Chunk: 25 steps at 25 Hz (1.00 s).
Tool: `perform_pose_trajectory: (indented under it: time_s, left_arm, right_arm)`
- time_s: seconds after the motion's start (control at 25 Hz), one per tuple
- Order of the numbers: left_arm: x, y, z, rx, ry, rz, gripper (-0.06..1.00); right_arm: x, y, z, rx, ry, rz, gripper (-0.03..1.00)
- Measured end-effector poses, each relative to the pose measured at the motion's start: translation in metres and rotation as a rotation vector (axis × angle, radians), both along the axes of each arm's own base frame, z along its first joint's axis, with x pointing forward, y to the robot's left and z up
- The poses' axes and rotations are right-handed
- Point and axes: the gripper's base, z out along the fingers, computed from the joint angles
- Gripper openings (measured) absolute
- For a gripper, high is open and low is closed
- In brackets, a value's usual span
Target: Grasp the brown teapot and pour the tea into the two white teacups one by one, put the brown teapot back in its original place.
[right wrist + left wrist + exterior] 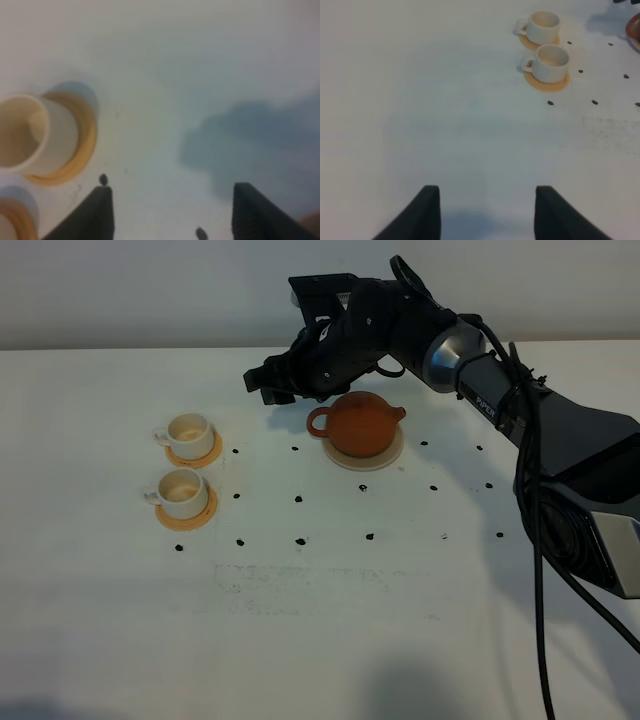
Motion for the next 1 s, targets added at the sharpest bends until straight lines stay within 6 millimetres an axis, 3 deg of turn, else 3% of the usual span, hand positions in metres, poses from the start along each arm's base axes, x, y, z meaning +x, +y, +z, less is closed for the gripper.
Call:
perform_pose_trajectory:
  time_s: [0.28,0.56,1.0]
  left_arm:
    - [0.0,0.0,0.0,0.0,0.0,0.0,0.45]
    - [0.0,0.0,0.0,0.0,0.0,0.0,0.45]
    - [0.0,0.0,0.0,0.0,0.0,0.0,0.45]
  right_arm:
    - [0.002,-0.002,0.0,-0.038,-0.024,0.001,0.5]
    - [0.003,-0.003,-0.017,-0.076,-0.002,0.007,0.5]
    - [-0.001,-0.004,-0.019,-0.098,0.031,0.018,0.5]
